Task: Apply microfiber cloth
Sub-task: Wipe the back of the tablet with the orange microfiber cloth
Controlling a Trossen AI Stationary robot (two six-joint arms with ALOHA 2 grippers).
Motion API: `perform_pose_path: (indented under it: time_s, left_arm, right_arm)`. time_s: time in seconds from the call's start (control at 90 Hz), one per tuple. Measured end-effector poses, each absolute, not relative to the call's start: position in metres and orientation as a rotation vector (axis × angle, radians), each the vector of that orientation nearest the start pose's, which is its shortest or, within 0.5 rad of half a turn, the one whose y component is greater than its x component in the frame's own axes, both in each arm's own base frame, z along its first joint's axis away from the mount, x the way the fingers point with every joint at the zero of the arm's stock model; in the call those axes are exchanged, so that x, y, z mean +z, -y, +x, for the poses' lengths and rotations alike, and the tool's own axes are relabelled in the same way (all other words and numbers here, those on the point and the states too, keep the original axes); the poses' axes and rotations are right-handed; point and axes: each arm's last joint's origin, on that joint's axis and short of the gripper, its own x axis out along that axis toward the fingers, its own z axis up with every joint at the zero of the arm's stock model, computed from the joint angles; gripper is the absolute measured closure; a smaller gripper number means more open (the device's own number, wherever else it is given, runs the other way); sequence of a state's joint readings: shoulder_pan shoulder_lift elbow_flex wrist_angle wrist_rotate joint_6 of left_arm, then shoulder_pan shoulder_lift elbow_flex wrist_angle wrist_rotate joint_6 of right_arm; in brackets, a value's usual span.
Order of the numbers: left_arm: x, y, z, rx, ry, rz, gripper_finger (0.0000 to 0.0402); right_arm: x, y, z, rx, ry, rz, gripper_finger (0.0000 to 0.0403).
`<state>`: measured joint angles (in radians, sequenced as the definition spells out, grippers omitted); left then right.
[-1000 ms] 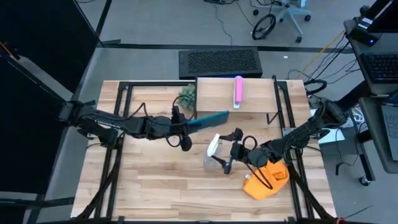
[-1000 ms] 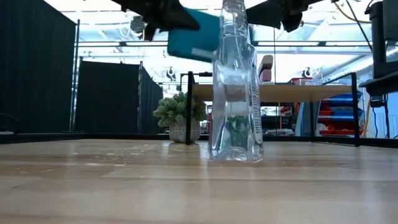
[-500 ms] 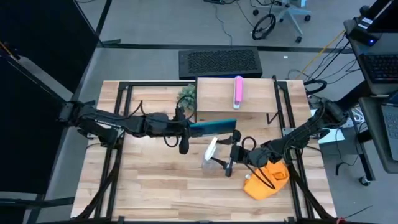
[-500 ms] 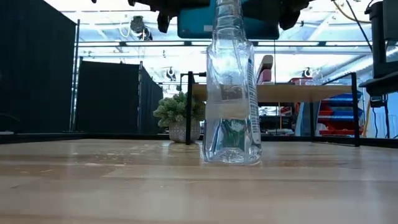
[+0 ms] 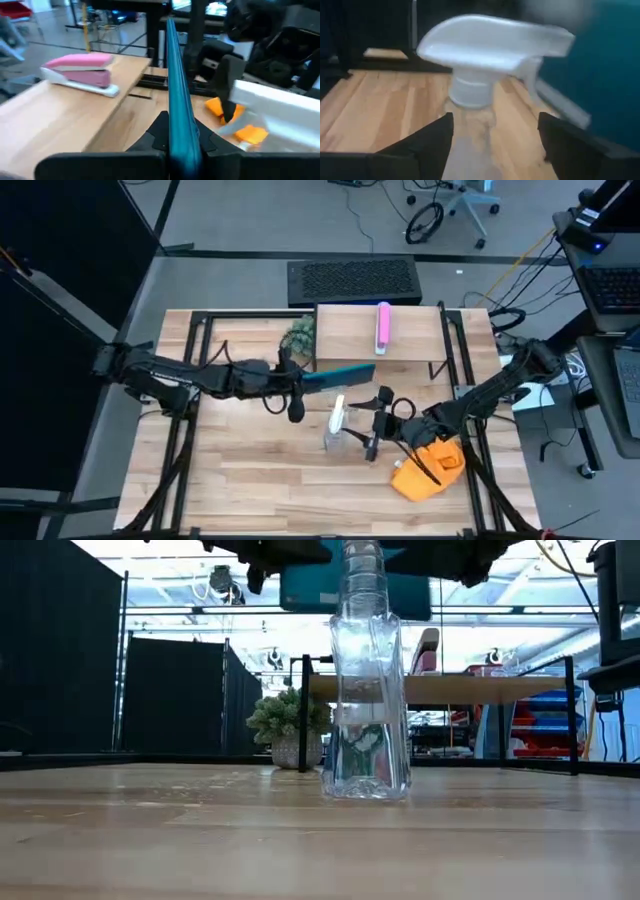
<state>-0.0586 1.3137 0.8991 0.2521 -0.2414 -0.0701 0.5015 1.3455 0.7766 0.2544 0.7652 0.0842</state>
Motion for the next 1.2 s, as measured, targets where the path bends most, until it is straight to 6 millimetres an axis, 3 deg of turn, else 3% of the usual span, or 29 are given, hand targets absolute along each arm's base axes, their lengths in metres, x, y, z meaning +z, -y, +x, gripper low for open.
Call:
perform_pose_path:
  time_s: [0.156, 0.3, 0.478, 0.633, 0.778, 0.889, 1.2]
  left_arm:
    - [0.320, 0.008, 0.281, 0.237, -0.188, -0.023, 0.0397]
    - [0.331, 0.022, 0.251, 0.212, -0.397, -0.063, 0.0397]
    - [0.320, 0.047, 0.210, 0.250, -0.708, -0.217, 0.0397]
    - [0.303, 0.089, 0.190, 0.183, -0.860, -0.395, 0.0397]
    - [0.288, 0.136, 0.198, 0.076, -0.865, -0.467, 0.0397]
    - [0.274, 0.167, 0.217, 0.041, -0.777, -0.469, 0.0397]
    - [0.227, 0.211, 0.288, -0.016, -0.553, -0.441, 0.0397]
  right_arm:
    - [0.284, -0.120, 0.235, -0.225, -0.393, -0.100, 0.0089]
    - [0.306, -0.123, 0.208, -0.118, -0.571, 0.052, 0.0086]
    - [0.299, -0.135, 0.183, -0.076, -0.739, 0.178, 0.0086]
    - [0.282, -0.153, 0.173, -0.109, -0.844, 0.201, 0.0086]
    - [0.266, -0.174, 0.170, -0.108, -0.904, 0.189, 0.0091]
    - [0.253, -0.187, 0.162, -0.131, -0.954, 0.181, 0.0103]
    - [0.213, -0.209, 0.132, -0.361, -1.288, 0.248, 0.0130]
